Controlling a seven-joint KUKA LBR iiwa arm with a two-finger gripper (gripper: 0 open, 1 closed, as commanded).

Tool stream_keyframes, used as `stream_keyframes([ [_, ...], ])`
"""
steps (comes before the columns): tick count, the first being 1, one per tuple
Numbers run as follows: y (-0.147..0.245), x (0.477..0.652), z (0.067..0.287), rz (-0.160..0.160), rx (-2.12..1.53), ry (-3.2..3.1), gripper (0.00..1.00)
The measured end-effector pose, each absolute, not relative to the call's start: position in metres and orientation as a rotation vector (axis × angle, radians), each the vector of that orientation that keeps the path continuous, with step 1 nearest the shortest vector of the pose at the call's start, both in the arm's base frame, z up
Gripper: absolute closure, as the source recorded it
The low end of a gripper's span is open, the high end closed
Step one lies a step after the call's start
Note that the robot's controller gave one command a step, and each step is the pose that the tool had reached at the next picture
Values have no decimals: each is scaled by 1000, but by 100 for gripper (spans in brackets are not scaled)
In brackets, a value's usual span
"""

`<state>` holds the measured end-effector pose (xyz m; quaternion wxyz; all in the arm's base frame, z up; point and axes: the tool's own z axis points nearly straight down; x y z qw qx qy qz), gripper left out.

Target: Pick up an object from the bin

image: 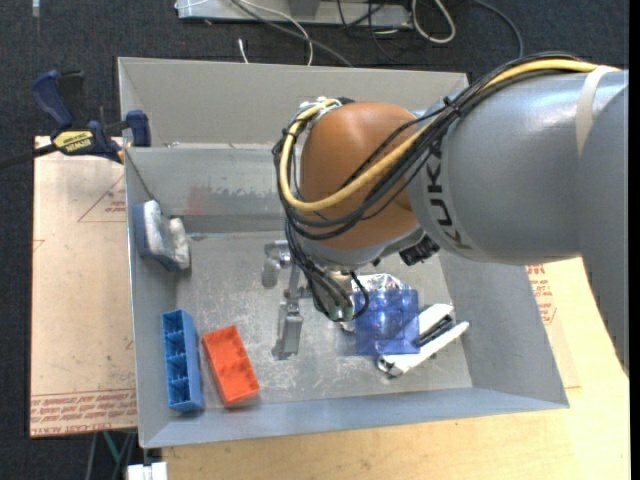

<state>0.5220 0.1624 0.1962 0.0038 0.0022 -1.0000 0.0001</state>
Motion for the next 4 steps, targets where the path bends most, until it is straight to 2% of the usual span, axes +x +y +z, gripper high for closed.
stream_keyframes([
  [1,161,524,201,-2,-1,-3142,0],
  [2,201,490,69,-3,-292,-3122,0],
  [3,196,491,160,-8,-355,-3132,0],
  [4,185,485,100,2,-460,-3098,0],
])
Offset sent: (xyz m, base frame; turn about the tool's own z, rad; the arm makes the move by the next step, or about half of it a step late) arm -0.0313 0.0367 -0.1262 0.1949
